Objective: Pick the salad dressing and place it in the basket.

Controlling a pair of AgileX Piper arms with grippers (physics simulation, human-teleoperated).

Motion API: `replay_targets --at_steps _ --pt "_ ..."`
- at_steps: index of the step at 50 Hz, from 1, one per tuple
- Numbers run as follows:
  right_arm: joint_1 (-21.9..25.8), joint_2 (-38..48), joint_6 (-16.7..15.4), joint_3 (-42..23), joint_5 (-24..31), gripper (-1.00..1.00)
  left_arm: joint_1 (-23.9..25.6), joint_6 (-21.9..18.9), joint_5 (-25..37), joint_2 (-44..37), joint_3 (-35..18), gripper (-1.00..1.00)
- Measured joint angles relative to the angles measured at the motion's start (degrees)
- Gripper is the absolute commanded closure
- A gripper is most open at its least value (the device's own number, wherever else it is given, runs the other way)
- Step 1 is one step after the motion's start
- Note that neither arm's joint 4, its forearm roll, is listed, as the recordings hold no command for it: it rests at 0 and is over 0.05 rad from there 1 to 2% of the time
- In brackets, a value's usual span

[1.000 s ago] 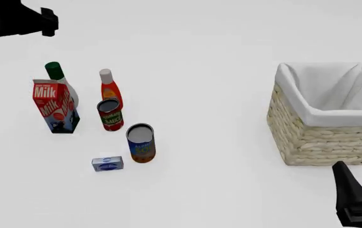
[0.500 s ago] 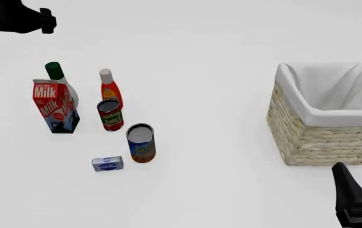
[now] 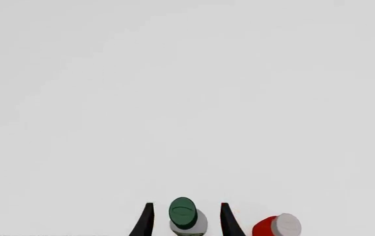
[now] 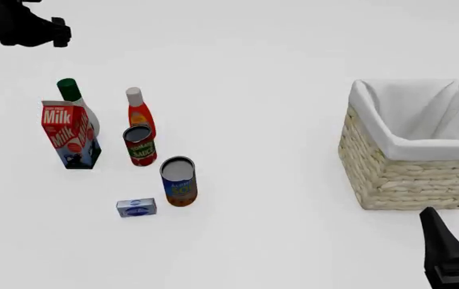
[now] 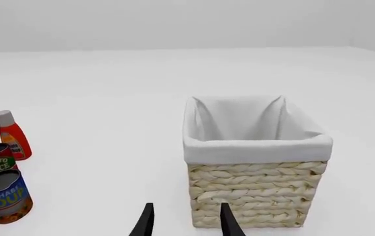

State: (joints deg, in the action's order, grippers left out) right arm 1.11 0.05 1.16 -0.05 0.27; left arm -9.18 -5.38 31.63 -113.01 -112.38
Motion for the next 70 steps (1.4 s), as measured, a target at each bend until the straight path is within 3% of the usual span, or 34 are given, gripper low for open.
replay_targets --at_steps 30,70 --pt "-0.1 0.0 -0.2 0.0 0.5 -1.0 -1.3 -0.4 1.0 -7.9 -5.1 -1.0" --pt "0.1 0.0 -0.1 0.0 1.1 -1.0 -0.9 -0.3 -3.4 -10.6 0.8 -1.0"
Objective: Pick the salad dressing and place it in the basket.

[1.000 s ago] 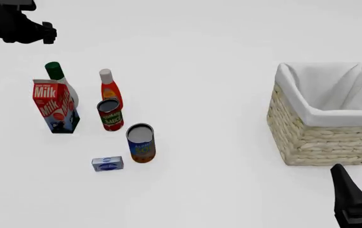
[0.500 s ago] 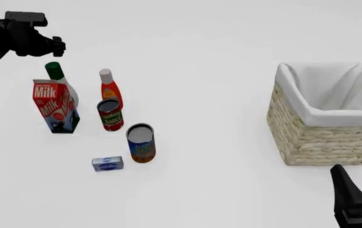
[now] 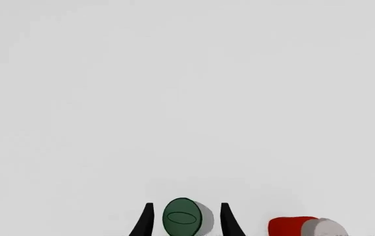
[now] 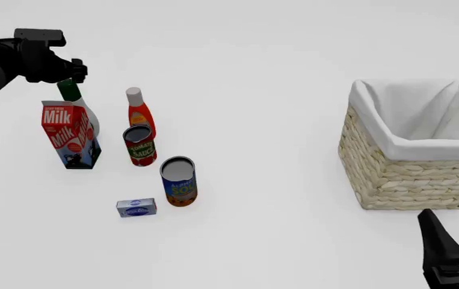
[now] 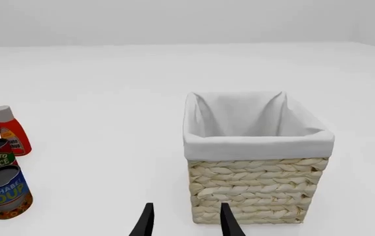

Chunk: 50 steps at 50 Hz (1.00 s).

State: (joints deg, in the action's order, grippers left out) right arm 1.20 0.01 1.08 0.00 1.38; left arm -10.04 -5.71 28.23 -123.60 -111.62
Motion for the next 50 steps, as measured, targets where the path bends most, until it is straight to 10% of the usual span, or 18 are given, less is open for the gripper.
replay_targets --at_steps 50 --pt "1.3 0.0 -0.7 0.0 0.2 -1.0 -1.2 0.5 -3.7 -1.3 4.7 -1.0"
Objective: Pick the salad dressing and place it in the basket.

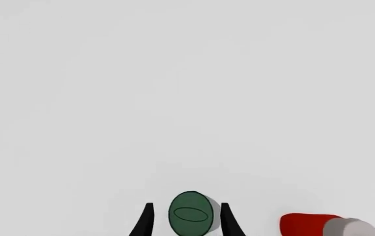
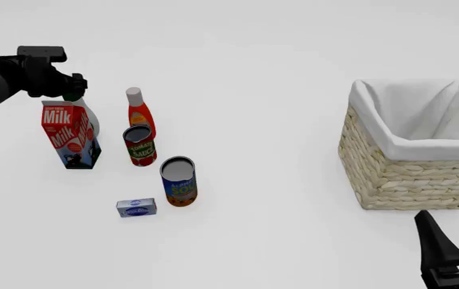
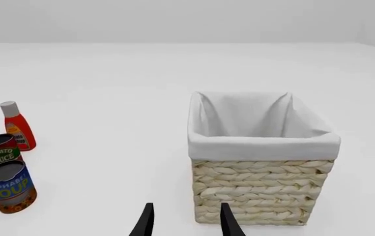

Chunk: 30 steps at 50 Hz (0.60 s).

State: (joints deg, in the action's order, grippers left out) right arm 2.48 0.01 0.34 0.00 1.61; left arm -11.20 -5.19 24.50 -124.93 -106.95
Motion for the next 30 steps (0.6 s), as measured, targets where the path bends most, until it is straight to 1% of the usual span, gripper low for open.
replay_targets --at_steps 13,14,22,30 --pt "0.1 0.0 0.0 0.0 0.2 -1.0 0.3 0.1 -0.9 -0.3 1.0 -1.0" --pt "0.1 0.0 0.0 0.0 0.2 -1.0 0.4 0.1 -1.1 -0.3 1.2 1.0" --pt "0.1 0.0 0.0 0.0 0.4 -1.0 0.9 0.1 -3.2 0.9 3.2 1.0" --pt "0.1 0.0 0.1 0.0 0.5 -1.0 0.6 -0.1 -4.5 1.6 3.8 1.0"
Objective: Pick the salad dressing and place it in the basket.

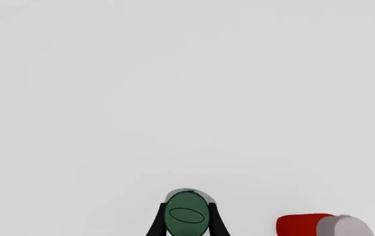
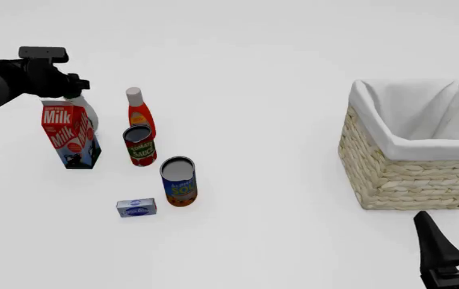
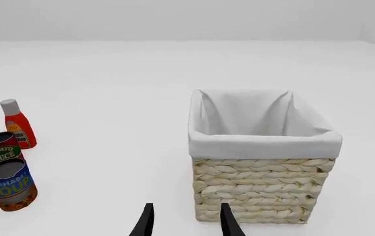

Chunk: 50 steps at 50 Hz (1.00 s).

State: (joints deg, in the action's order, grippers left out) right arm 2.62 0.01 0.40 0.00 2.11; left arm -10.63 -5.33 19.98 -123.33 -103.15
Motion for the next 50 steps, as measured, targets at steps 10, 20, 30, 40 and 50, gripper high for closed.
replay_targets --at_steps 10,20,30,40,50 --pt "0.1 0.0 -0.1 0.0 0.1 -1.0 -1.5 -0.7 -2.1 0.9 0.6 1.0" --pt "0.2 0.0 0.0 0.0 0.1 -1.0 -3.5 -1.2 -4.2 1.9 0.3 1.0" --pt "0.2 0.0 0.0 0.0 0.2 -1.0 -6.1 -1.6 -5.4 3.3 -0.9 1.0" --pt "0.4 0.0 0.1 0.0 0.2 -1.0 -8.6 -1.5 -5.8 5.4 -2.5 1.0" --pt "0.6 0.0 0.3 0.0 0.3 -1.0 -10.0 -1.4 -5.2 8.4 -4.2 1.0"
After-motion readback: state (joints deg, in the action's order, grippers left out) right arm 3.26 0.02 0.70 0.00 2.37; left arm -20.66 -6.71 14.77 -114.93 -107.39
